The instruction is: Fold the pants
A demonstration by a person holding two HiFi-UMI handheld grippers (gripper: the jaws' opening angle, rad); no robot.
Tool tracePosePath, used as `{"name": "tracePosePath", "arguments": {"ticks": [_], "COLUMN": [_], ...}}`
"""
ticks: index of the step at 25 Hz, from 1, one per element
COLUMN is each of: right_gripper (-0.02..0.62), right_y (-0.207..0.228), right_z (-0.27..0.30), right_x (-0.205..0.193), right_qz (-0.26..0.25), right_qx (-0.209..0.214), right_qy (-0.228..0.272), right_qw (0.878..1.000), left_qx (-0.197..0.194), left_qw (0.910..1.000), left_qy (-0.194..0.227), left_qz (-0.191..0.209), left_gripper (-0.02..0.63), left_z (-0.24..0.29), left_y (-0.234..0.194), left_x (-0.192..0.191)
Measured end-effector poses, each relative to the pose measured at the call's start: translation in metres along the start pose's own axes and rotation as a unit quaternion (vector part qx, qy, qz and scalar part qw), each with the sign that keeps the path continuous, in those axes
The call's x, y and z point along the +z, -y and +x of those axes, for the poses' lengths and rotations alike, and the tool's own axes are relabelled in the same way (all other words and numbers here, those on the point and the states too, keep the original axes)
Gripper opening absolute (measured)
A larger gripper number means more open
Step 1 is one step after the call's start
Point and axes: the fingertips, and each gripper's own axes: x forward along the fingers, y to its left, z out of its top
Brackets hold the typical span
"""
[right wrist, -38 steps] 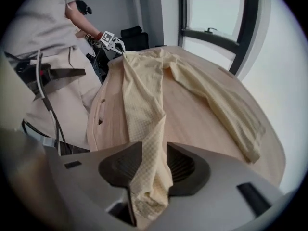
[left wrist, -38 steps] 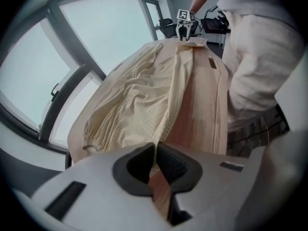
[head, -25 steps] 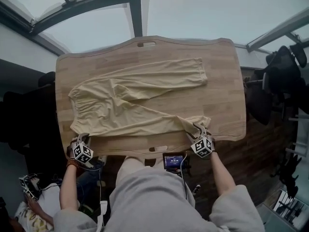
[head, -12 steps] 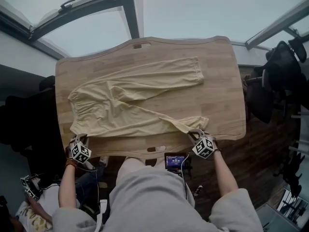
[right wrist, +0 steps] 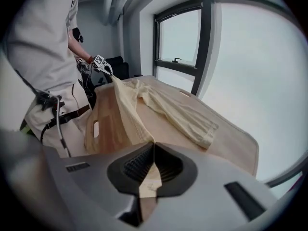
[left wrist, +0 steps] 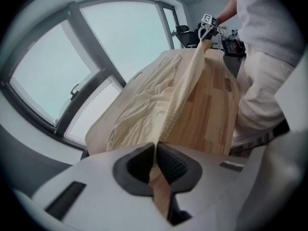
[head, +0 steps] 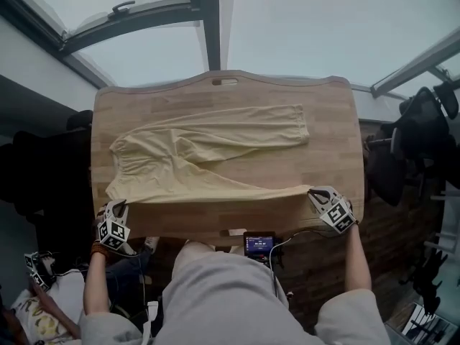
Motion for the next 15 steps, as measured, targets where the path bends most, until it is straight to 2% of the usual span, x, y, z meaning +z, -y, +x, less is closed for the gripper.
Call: {"name": "tracePosePath", "arguments": {"ticks": [3,8,15], "right_gripper": [0.012,0.012,0.012], "right_y": [0.029,0.075,0.157], "right_z": [0.000,0.013,0.050], "right_x": [0.021,0.053,0.086], "right_qz": [-0.023,-0.050,-0.038], "right_qx": [-0.015,-0.029,-0.064], "right_qy": [-0.001,-0.014,-0.030], "right_qw": [1.000,0.998,0.997], "left_qx": [0.015,0.040,0.037], "left_qw": [0.9998,0.9989,0.9990], "left_qy": [0.010,0.018,0.013], "left_qz": [0.004,-0.019,-0.020], "left_gripper": [0.020,0.020,0.020], "left_z": [-0.002,0.009,0.064], "left_y": [-0.027,-0.080,-0.147], "left_x": [0.019,0.041,0.073]}}
